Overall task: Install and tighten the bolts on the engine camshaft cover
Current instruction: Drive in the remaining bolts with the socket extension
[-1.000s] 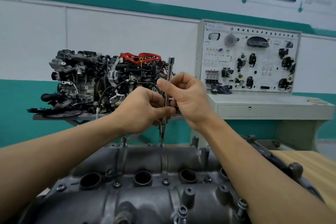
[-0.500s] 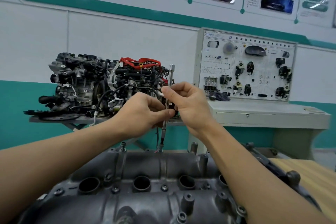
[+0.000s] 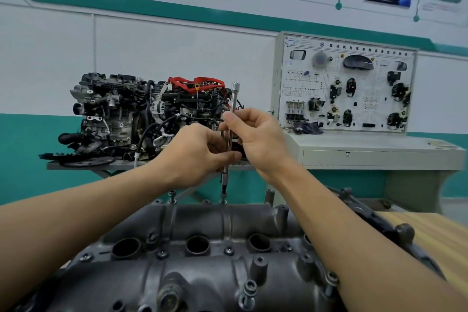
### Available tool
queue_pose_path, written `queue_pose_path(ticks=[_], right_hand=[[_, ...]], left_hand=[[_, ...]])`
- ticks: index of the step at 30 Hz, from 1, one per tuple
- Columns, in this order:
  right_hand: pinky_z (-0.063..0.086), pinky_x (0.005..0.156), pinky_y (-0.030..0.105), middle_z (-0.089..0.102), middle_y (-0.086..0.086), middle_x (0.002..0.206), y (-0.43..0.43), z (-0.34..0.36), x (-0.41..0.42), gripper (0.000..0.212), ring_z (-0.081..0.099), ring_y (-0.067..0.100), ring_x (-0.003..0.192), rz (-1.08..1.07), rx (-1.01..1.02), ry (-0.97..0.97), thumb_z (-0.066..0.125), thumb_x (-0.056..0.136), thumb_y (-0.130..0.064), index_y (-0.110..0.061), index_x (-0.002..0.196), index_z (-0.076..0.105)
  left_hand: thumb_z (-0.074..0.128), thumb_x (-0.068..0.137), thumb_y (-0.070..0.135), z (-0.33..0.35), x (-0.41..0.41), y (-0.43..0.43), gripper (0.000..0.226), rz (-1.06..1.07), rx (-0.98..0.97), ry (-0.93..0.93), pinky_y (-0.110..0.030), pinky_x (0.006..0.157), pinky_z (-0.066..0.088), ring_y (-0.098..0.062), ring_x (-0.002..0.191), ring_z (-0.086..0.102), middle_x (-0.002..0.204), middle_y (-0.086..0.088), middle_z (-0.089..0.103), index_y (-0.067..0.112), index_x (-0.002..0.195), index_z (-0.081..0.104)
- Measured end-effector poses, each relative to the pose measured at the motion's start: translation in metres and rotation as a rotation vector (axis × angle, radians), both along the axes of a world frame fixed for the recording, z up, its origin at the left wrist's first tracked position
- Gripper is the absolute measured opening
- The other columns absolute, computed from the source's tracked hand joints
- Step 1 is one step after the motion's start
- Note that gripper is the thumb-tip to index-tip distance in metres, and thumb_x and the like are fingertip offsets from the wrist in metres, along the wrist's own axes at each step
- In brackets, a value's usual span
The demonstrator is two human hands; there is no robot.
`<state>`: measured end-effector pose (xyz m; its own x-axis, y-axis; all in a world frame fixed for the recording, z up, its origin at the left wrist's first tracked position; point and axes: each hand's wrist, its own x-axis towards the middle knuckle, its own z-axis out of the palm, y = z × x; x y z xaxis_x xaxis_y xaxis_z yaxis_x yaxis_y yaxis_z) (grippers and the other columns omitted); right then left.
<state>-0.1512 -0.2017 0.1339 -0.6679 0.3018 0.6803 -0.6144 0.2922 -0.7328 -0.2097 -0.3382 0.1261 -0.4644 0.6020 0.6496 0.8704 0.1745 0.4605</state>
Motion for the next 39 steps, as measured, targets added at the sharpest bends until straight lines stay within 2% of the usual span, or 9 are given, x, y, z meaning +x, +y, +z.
queue_pose_path(ticks=[2, 6, 12, 15, 19, 23, 31, 36, 39], right_hand=[[0.058, 0.085, 0.047, 0.072, 0.009, 0.081, 0.0007, 0.0003, 0.0005, 0.016, 0.066, 0.017, 0.076, -0.045, -0.019, 0.024, 0.076, 0.087, -0.024, -0.018, 0.078, 0.065], [0.057, 0.072, 0.034, 0.074, 0.001, 0.086, -0.0001, 0.0027, 0.0032, 0.026, 0.062, 0.013, 0.073, -0.028, 0.013, -0.037, 0.059, 0.097, -0.037, -0.019, 0.082, 0.070], [0.058, 0.076, 0.036, 0.074, 0.001, 0.083, -0.0026, -0.0006, 0.0036, 0.029, 0.066, 0.014, 0.077, 0.007, 0.065, -0.013, 0.053, 0.100, -0.027, -0.023, 0.079, 0.073], [0.059, 0.068, 0.035, 0.073, 0.003, 0.075, -0.0032, -0.0029, 0.0019, 0.024, 0.067, 0.016, 0.069, -0.027, 0.058, 0.031, 0.069, 0.091, -0.029, -0.028, 0.067, 0.071], [0.049, 0.049, 0.025, 0.061, 0.003, 0.063, -0.0013, -0.0054, -0.0005, 0.027, 0.056, 0.013, 0.054, -0.073, -0.006, 0.078, 0.079, 0.084, -0.029, -0.024, 0.065, 0.060], [0.054, 0.061, 0.023, 0.070, -0.001, 0.074, -0.0035, -0.0019, 0.0044, 0.025, 0.061, 0.011, 0.065, -0.012, 0.018, 0.049, 0.063, 0.095, -0.033, -0.019, 0.075, 0.070], [0.055, 0.070, 0.024, 0.075, -0.004, 0.081, -0.0019, -0.0018, 0.0049, 0.028, 0.067, 0.011, 0.077, -0.018, 0.029, 0.051, 0.055, 0.101, -0.022, -0.026, 0.081, 0.074], [0.054, 0.062, 0.020, 0.073, -0.002, 0.071, 0.0003, -0.0036, 0.0021, 0.014, 0.069, 0.009, 0.066, -0.015, -0.007, 0.128, 0.075, 0.086, -0.022, -0.026, 0.074, 0.070], [0.055, 0.060, 0.023, 0.073, -0.001, 0.071, 0.0017, -0.0039, -0.0004, 0.017, 0.070, 0.012, 0.066, -0.002, -0.028, 0.146, 0.080, 0.079, -0.025, -0.035, 0.068, 0.071]], left_hand=[[0.079, 0.084, 0.033, 0.0014, -0.0004, 0.0003, 0.025, -0.003, 0.009, -0.006, -0.031, 0.056, 0.055, -0.018, 0.056, 0.066, 0.061, 0.000, 0.072, 0.013, 0.070, 0.076], [0.070, 0.093, 0.021, 0.0009, 0.0007, 0.0028, 0.029, -0.027, -0.056, 0.033, -0.014, 0.044, 0.030, -0.005, 0.042, 0.035, 0.044, 0.009, 0.048, 0.004, 0.070, 0.071], [0.066, 0.097, 0.023, -0.0010, -0.0005, 0.0017, 0.035, -0.034, -0.074, 0.035, -0.014, 0.043, 0.029, -0.005, 0.040, 0.036, 0.041, 0.013, 0.043, 0.001, 0.070, 0.068], [0.076, 0.084, 0.035, 0.0002, 0.0011, -0.0014, 0.026, -0.080, 0.006, -0.014, -0.013, 0.046, 0.041, -0.001, 0.047, 0.056, 0.050, 0.015, 0.064, 0.013, 0.070, 0.076], [0.081, 0.078, 0.035, 0.0029, 0.0009, -0.0030, 0.022, -0.060, 0.051, -0.034, -0.034, 0.061, 0.054, -0.019, 0.061, 0.069, 0.066, -0.002, 0.074, 0.014, 0.073, 0.078], [0.073, 0.091, 0.020, 0.0034, 0.0033, -0.0017, 0.016, -0.062, 0.015, -0.027, -0.038, 0.069, 0.058, -0.029, 0.075, 0.071, 0.073, -0.007, 0.076, 0.011, 0.079, 0.078], [0.058, 0.100, 0.013, 0.0026, 0.0014, 0.0000, 0.027, -0.076, -0.088, -0.006, -0.010, 0.046, 0.033, 0.001, 0.043, 0.042, 0.054, 0.010, 0.056, -0.006, 0.085, 0.071], [0.057, 0.101, 0.015, 0.0036, -0.0002, -0.0003, 0.017, -0.167, -0.089, -0.067, -0.028, 0.082, 0.056, -0.008, 0.090, 0.072, 0.095, 0.002, 0.079, 0.012, 0.108, 0.072], [0.057, 0.098, 0.009, 0.0046, 0.0008, -0.0014, 0.021, -0.175, -0.014, -0.030, -0.021, 0.072, 0.052, -0.002, 0.078, 0.068, 0.088, 0.010, 0.077, 0.021, 0.109, 0.070]])
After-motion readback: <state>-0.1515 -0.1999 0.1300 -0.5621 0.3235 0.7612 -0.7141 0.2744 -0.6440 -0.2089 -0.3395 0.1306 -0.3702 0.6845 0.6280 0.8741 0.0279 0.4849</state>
